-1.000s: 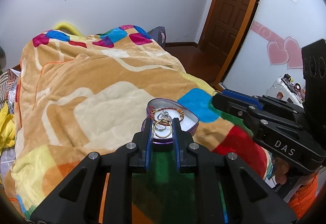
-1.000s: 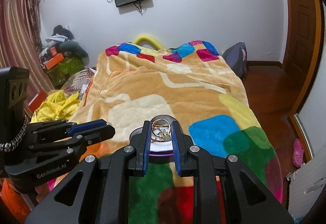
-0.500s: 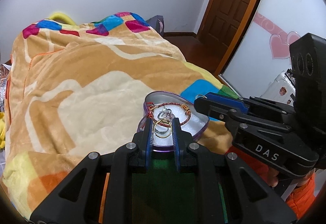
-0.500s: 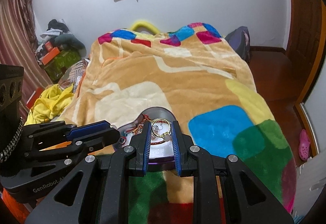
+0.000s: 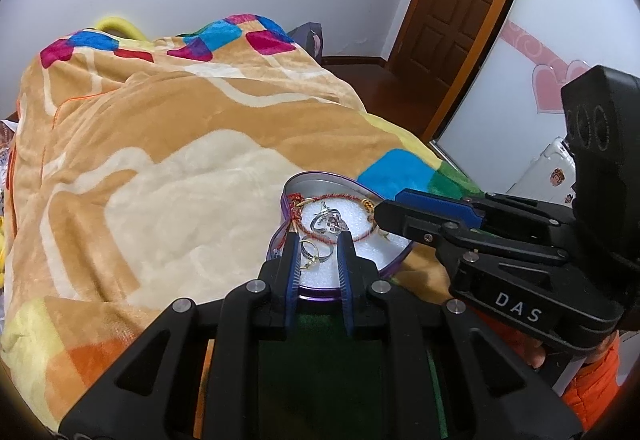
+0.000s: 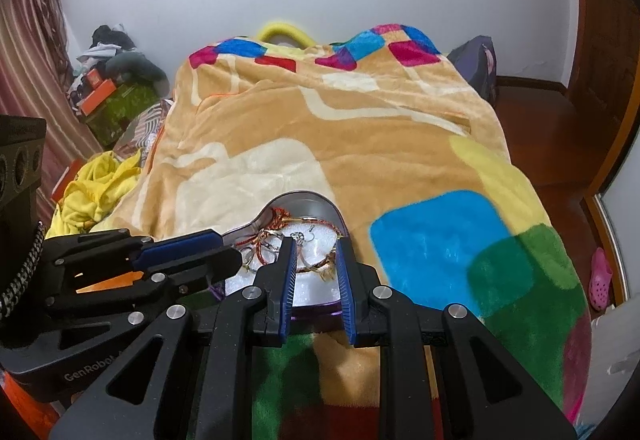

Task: Organize jewelry

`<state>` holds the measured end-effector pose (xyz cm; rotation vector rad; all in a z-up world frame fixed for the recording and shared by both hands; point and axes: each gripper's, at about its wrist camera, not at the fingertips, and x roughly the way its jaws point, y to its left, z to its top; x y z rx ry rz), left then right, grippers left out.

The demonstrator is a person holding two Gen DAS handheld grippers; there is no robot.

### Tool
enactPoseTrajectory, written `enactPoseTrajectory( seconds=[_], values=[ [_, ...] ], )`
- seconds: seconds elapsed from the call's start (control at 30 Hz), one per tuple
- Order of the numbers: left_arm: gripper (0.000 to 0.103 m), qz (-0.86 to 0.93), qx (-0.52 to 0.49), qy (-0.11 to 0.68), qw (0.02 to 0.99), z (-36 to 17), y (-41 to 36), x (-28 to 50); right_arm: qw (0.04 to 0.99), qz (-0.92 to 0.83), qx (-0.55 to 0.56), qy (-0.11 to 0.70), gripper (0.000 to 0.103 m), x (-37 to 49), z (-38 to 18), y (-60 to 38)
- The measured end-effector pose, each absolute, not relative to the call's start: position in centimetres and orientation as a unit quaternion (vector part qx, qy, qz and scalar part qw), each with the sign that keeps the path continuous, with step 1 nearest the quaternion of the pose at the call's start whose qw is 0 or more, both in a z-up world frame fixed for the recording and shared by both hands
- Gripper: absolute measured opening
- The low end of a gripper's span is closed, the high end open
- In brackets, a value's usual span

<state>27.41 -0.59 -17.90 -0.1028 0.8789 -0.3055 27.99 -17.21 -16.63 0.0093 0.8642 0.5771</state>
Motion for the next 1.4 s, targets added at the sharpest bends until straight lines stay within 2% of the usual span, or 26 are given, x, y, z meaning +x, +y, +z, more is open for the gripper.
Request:
enactPoseTrajectory(
  seconds=[0.37, 0.67, 0.83, 0.97, 1.03, 1.1, 1.17, 1.23, 1.37, 1.4],
  values=[
    [0.018, -0.12, -0.045, 0.378, 0.917, -13.8, 0.5, 24.8, 0.882, 0.273, 0.01, 0.384, 0.018, 25.9, -13.3, -17.9],
    [0.02, -0.106, -0.037, 0.287, 0.951, -6.3, 0.5, 19.4, 0.926, 0.269, 0.028, 0.262, 0.018, 19.8, -5.0, -20.2],
    [0.04, -0.094, -0.023, 0.199, 0.975, -1.0, 0.1, 14.3, 0.949, 0.261, 0.027, 0.173, 0.018, 15.1, -0.5, -21.1],
    [0.052, -0.075, -0.014, 0.146, 0.986, 1.6, -0.1, 10.9, 0.962, 0.245, 0.019, 0.115, 0.019, 11.6, 1.8, -21.3],
    [0.061, -0.062, -0.012, 0.118, 0.991, 2.7, 0.0, 8.9, 0.968, 0.234, 0.014, 0.09, 0.025, 10.0, 2.6, -21.3],
    [0.068, -0.057, -0.015, 0.102, 0.993, 3.2, 0.1, 7.5, 0.971, 0.227, 0.012, 0.073, 0.044, 9.0, 2.9, -21.2],
    [0.076, -0.054, -0.021, 0.093, 0.994, 3.4, 0.4, 6.5, 0.974, 0.22, 0.011, 0.056, 0.052, 7.8, 3.2, -21.1],
    [0.09, -0.048, -0.024, 0.082, 0.995, 3.5, 0.7, 5.5, 0.975, 0.215, 0.006, 0.049, 0.056, 7.5, 3.2, -20.8],
    [0.098, -0.029, -0.02, 0.062, 0.997, 3.2, 1.0, 4.0, 0.983, 0.182, 0.007, 0.029, 0.084, 7.3, 2.8, -20.1],
    [0.099, -0.025, -0.021, 0.061, 0.998, 3.1, 1.1, 3.8, 0.983, 0.179, 0.009, 0.028, 0.087, 7.1, 2.7, -20.0]
  ],
)
